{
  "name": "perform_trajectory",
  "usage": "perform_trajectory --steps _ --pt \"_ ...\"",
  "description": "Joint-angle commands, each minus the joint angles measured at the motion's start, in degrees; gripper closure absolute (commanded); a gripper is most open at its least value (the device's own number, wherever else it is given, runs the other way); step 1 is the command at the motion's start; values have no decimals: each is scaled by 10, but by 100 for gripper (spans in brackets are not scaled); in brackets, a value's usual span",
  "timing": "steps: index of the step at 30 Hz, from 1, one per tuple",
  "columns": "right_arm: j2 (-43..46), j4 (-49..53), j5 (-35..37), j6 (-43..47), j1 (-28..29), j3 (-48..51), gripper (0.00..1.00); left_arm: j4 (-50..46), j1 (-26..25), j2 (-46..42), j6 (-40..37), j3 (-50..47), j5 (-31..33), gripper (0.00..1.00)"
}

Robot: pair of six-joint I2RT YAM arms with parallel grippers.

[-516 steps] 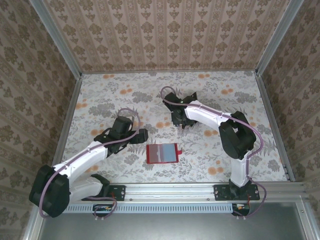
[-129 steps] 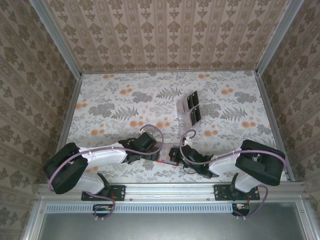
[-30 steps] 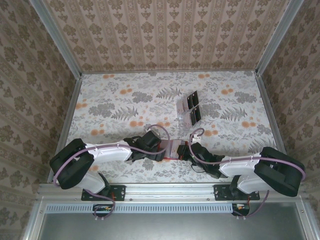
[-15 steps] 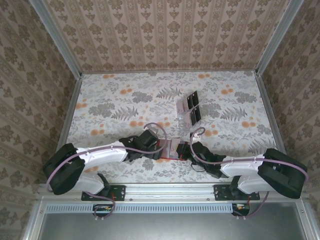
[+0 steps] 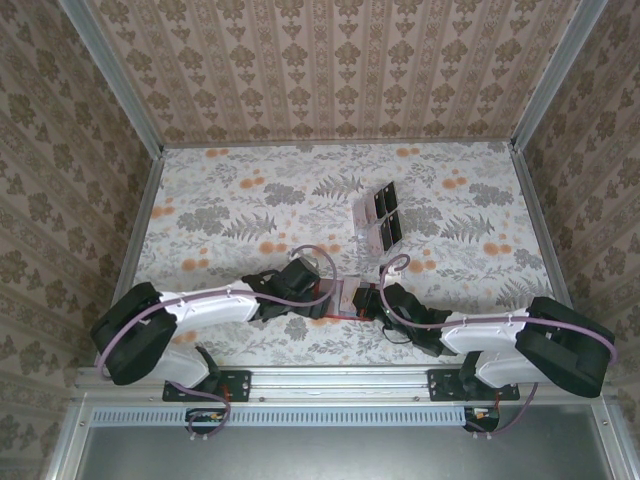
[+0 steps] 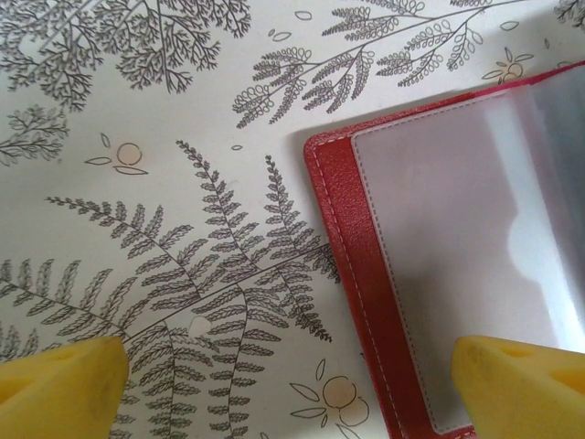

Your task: Put the credit cards into the card holder

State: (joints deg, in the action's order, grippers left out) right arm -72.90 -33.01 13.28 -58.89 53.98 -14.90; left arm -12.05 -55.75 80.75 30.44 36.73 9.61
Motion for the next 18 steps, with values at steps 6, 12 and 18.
perform_trajectory --steps 6,12,18 --pt "-27 -33 9 -9 -2 -10 100 12 2 20 10 -13 2 0" --pt "-42 -52 6 -16 -2 -9 100 12 2 25 17 -21 8 0" --pt "-49 -57 5 -20 -3 -8 100 14 1 28 19 -25 9 0"
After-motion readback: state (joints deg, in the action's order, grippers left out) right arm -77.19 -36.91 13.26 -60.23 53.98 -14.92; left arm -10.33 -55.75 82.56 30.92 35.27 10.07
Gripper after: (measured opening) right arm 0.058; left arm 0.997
